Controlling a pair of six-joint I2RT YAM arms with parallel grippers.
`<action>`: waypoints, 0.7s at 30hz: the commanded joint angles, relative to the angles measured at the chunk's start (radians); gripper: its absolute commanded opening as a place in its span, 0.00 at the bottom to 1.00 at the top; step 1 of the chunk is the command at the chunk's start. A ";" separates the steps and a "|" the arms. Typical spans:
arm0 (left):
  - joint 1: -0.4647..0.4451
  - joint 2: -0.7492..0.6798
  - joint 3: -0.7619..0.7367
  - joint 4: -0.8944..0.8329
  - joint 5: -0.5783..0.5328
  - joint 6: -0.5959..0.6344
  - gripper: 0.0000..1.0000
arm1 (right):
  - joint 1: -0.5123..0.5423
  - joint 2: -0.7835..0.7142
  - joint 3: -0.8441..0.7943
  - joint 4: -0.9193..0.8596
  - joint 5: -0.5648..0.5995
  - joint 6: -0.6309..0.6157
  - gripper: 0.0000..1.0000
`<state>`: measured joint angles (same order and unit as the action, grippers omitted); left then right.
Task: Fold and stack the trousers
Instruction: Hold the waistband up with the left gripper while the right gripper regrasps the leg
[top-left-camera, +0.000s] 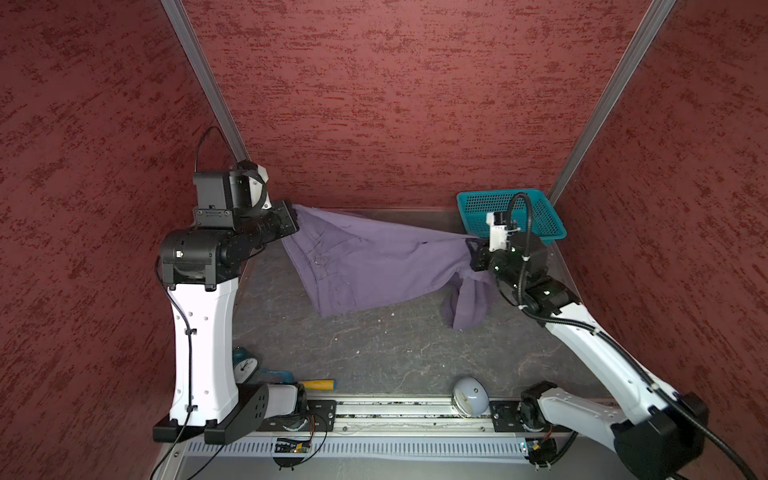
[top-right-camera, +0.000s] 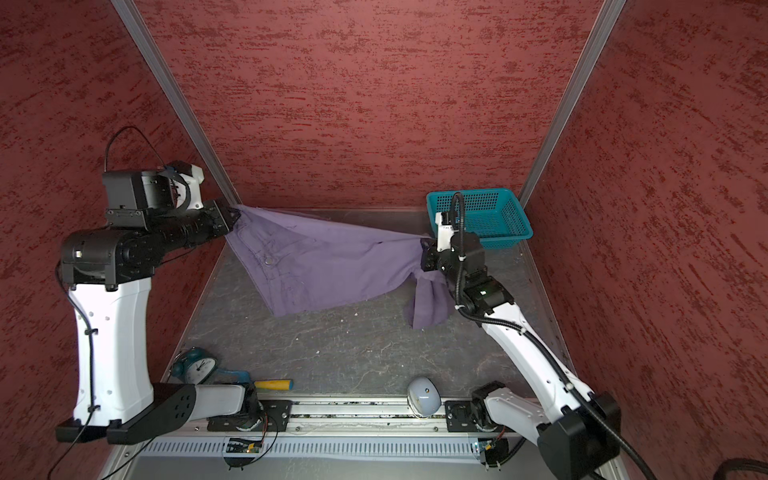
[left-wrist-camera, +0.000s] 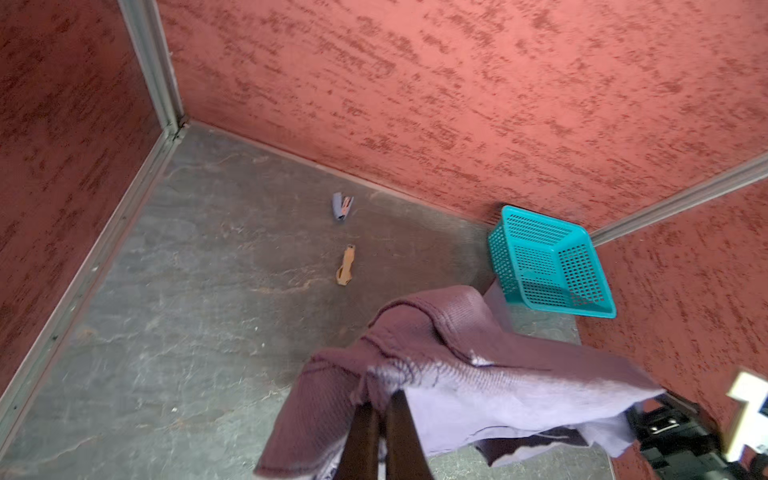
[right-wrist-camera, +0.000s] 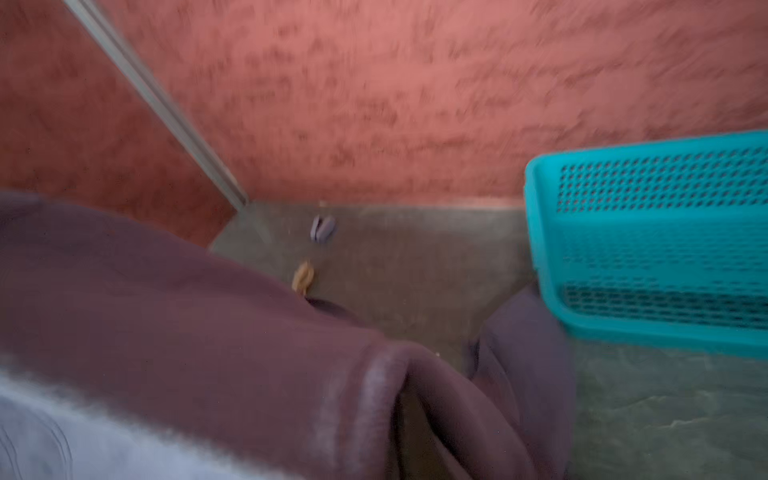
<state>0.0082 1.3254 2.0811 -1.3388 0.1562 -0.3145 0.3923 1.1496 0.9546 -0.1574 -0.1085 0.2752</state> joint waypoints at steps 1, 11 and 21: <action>0.082 -0.048 -0.026 0.038 0.009 -0.008 0.00 | 0.025 0.080 -0.002 0.062 -0.170 0.065 0.65; 0.096 -0.046 -0.104 0.044 -0.110 -0.016 0.00 | 0.048 0.191 0.047 -0.111 -0.033 -0.049 0.53; 0.097 -0.029 -0.110 0.065 -0.104 -0.026 0.00 | 0.304 0.448 0.122 -0.159 0.038 -0.140 0.75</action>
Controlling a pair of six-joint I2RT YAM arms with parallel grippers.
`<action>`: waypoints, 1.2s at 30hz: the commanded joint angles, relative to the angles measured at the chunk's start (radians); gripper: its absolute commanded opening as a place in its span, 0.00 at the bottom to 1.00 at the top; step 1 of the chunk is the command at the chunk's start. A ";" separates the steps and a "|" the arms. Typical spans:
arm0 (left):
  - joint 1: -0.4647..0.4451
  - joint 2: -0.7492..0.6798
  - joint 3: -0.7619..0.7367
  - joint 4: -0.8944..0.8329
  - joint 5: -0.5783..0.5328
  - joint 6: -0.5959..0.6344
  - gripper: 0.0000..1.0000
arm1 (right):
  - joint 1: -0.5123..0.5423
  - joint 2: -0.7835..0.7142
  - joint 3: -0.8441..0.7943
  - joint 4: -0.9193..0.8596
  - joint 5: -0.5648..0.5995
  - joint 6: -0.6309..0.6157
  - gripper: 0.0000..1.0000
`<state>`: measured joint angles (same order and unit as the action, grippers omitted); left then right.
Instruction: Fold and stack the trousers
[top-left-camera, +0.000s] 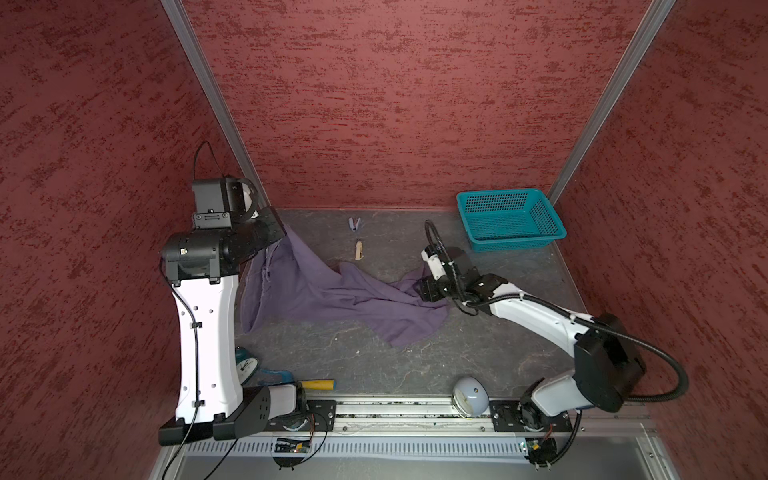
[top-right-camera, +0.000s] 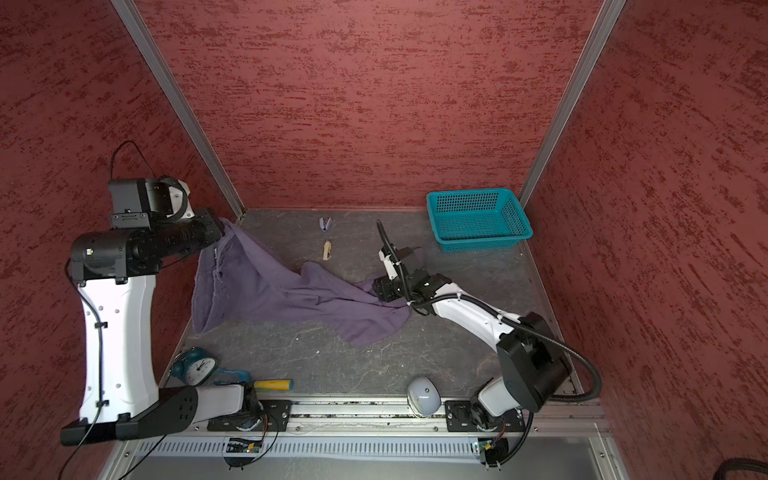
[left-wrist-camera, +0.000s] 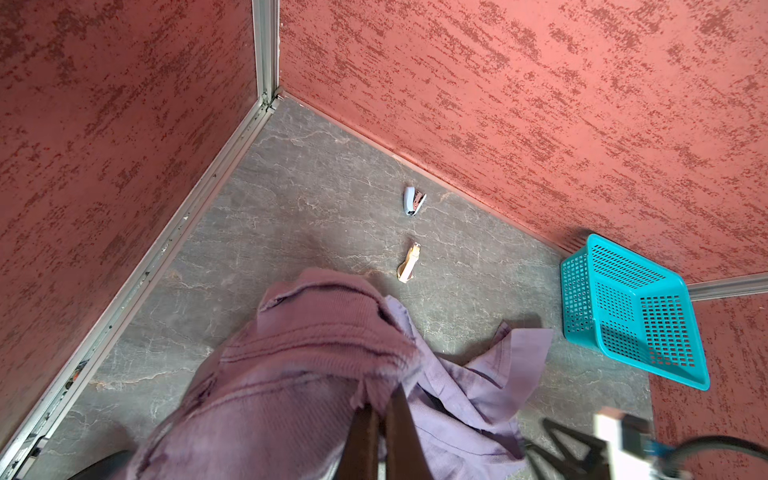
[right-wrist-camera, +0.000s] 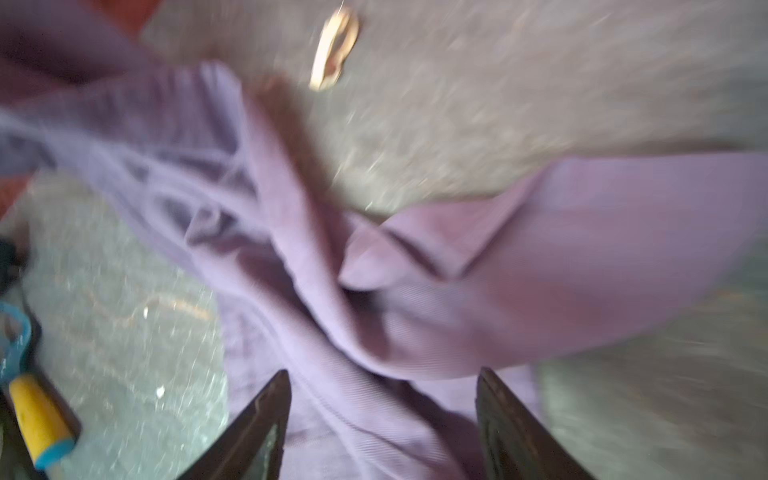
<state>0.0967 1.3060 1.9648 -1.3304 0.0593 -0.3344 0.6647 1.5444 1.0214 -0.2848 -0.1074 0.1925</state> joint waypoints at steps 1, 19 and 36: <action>0.008 -0.010 0.005 0.054 -0.007 -0.005 0.00 | 0.046 0.076 0.068 -0.038 0.053 -0.073 0.76; 0.017 -0.050 -0.020 0.056 0.020 -0.001 0.00 | -0.087 -0.022 -0.119 0.182 0.324 0.158 0.00; 0.017 -0.124 -0.020 0.043 0.219 -0.063 0.00 | -0.409 -0.698 0.138 -0.385 0.806 0.156 0.00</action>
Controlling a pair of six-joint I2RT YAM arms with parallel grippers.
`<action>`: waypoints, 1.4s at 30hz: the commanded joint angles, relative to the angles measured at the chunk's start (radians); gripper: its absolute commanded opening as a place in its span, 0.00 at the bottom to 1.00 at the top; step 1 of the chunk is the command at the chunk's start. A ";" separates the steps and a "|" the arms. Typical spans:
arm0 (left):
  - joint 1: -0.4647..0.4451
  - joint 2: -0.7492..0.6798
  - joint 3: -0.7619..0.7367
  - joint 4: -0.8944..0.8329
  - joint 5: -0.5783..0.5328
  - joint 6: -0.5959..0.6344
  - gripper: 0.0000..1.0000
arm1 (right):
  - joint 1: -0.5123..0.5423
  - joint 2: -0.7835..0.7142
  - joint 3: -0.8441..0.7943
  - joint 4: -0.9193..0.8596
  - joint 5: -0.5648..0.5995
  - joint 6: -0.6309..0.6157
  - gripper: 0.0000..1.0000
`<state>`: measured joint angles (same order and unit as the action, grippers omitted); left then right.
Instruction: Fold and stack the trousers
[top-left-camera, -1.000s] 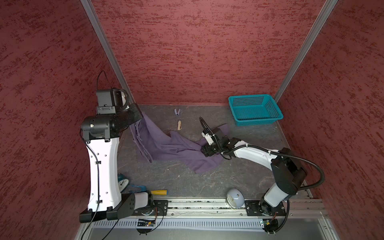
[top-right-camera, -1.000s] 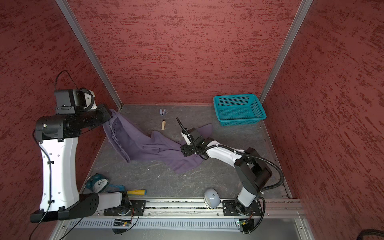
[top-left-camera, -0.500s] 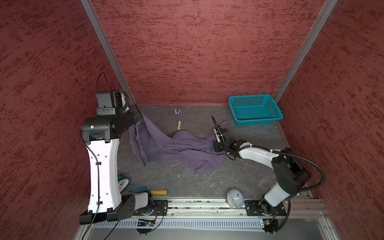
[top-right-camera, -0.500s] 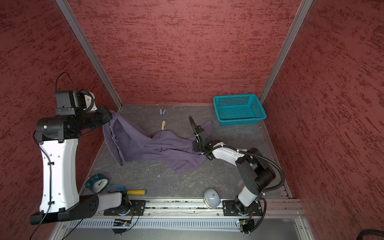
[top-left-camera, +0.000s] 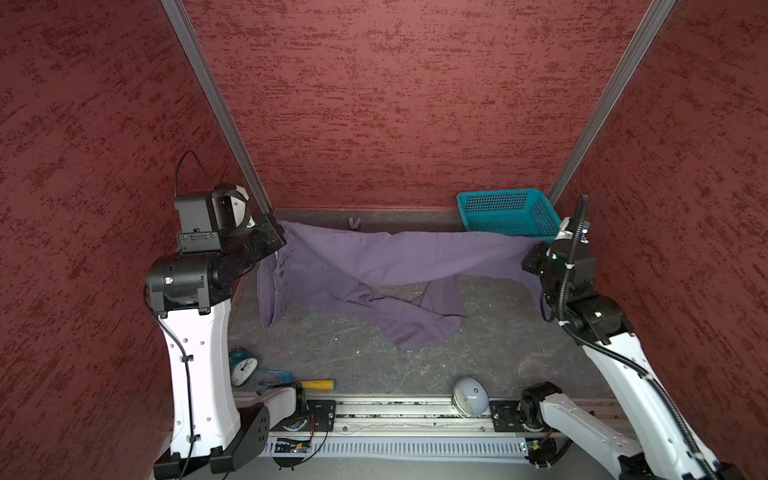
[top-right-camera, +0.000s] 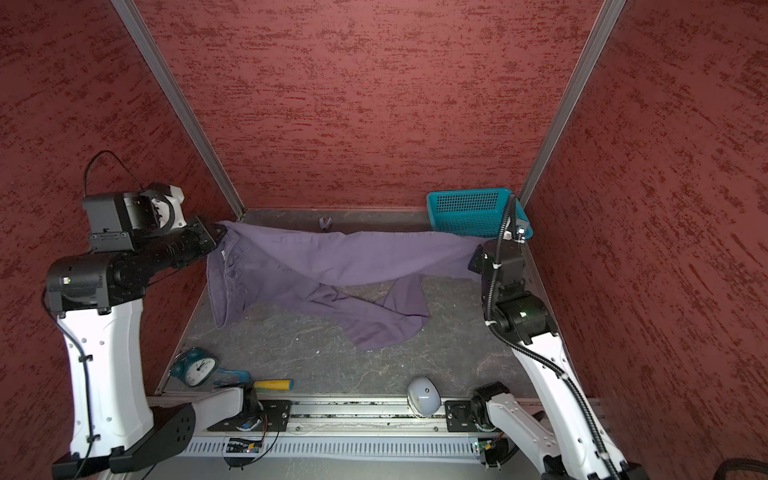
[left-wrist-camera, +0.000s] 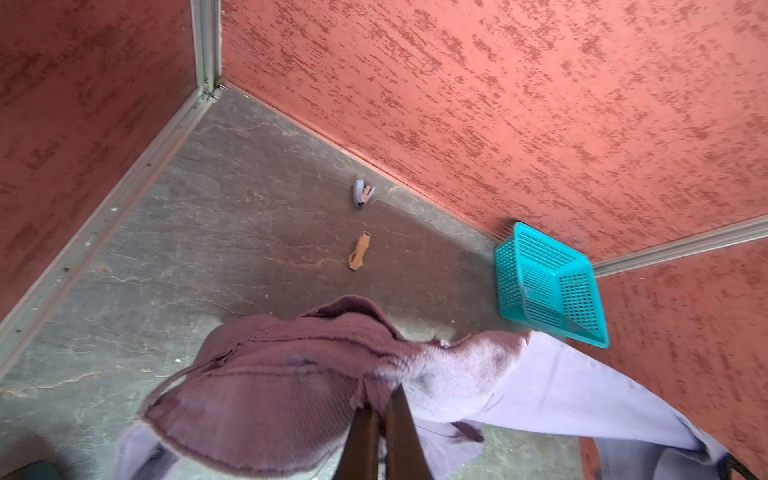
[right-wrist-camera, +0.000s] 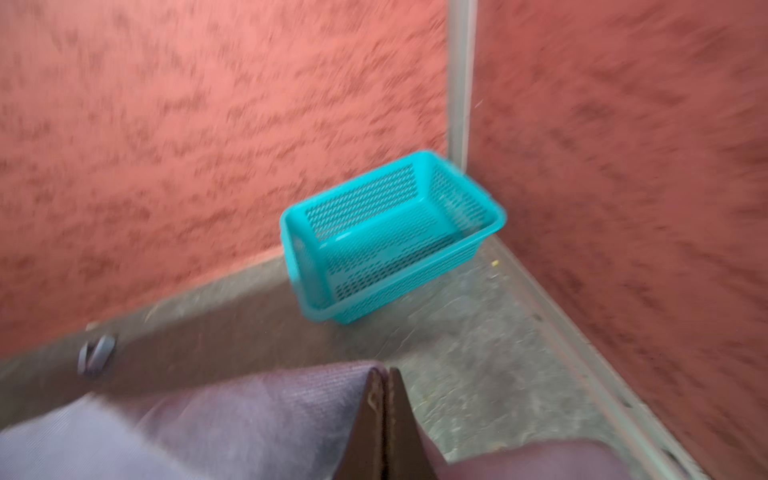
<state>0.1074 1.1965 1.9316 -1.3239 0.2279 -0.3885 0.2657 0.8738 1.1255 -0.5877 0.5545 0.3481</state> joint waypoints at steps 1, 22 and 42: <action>0.006 -0.018 0.003 0.038 0.049 -0.009 0.00 | -0.014 -0.028 0.031 -0.066 0.160 -0.013 0.00; 0.034 0.080 -0.184 0.169 0.018 -0.007 0.00 | -0.155 0.616 -0.018 0.247 -0.430 0.018 0.54; 0.058 0.119 -0.208 0.193 0.029 -0.004 0.00 | 0.157 0.537 -0.407 0.137 -0.623 0.178 0.61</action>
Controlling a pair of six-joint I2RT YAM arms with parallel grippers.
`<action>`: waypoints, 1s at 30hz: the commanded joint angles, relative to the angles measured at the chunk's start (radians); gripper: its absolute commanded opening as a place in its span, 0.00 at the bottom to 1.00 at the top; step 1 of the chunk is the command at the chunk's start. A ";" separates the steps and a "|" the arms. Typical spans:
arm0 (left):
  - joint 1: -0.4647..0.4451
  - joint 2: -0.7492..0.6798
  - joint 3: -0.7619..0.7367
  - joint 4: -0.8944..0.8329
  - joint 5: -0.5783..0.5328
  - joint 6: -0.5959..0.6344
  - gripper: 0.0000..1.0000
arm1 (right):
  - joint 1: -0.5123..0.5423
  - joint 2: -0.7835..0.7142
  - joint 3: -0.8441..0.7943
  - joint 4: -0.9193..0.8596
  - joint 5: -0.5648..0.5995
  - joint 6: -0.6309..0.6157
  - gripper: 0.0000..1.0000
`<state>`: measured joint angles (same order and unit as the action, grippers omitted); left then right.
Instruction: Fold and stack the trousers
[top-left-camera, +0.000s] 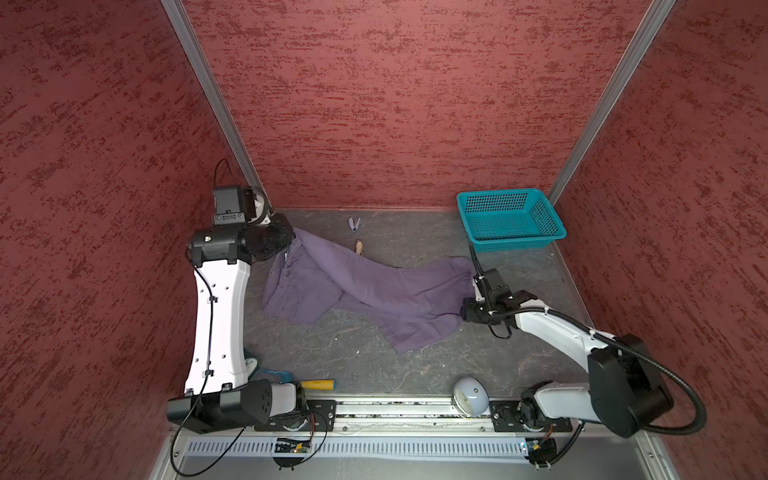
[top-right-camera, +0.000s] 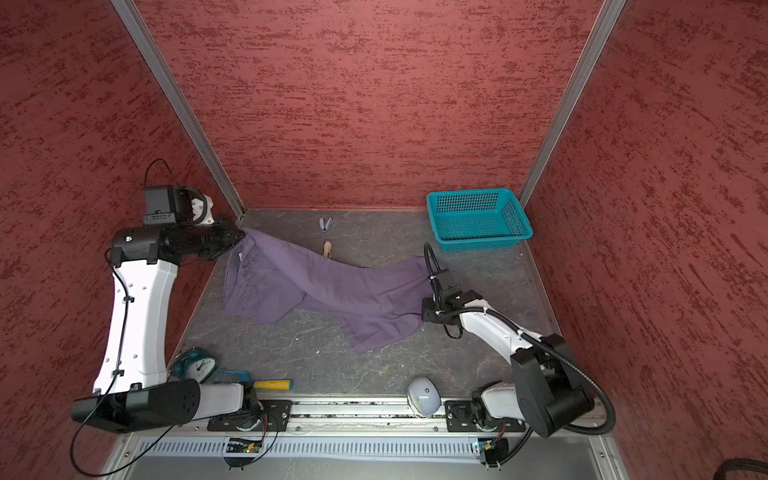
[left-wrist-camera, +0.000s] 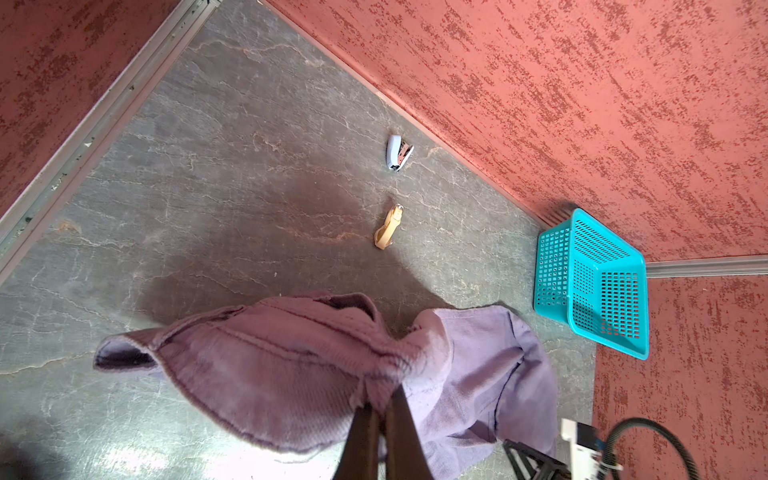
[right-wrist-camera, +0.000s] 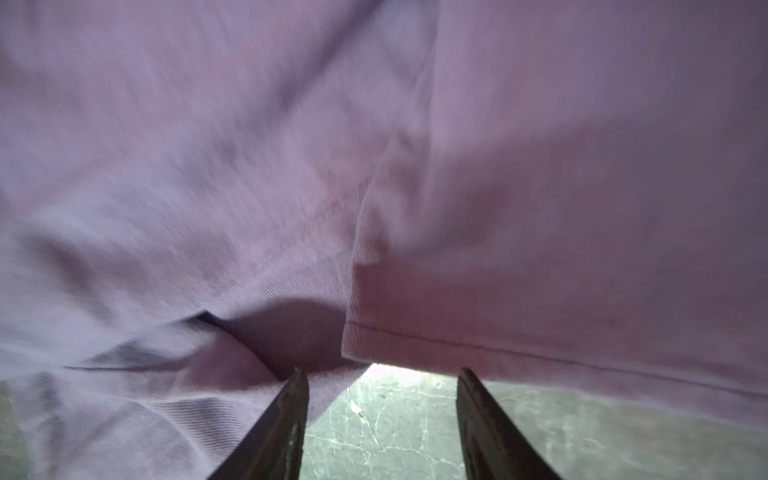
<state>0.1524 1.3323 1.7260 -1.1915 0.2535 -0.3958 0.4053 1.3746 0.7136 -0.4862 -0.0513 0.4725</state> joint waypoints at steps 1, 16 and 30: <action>0.014 -0.021 -0.006 0.061 0.003 0.005 0.00 | 0.019 0.050 0.007 0.043 -0.010 0.060 0.63; 0.041 -0.046 -0.040 0.063 0.016 0.008 0.00 | 0.004 0.114 0.061 0.099 0.171 0.112 0.04; 0.083 -0.021 -0.044 0.103 -0.036 0.003 0.00 | -0.415 -0.239 0.241 -0.112 0.345 -0.043 0.00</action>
<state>0.2245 1.3064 1.6817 -1.1633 0.2489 -0.3958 0.0486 1.1122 0.9176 -0.5388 0.2241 0.4801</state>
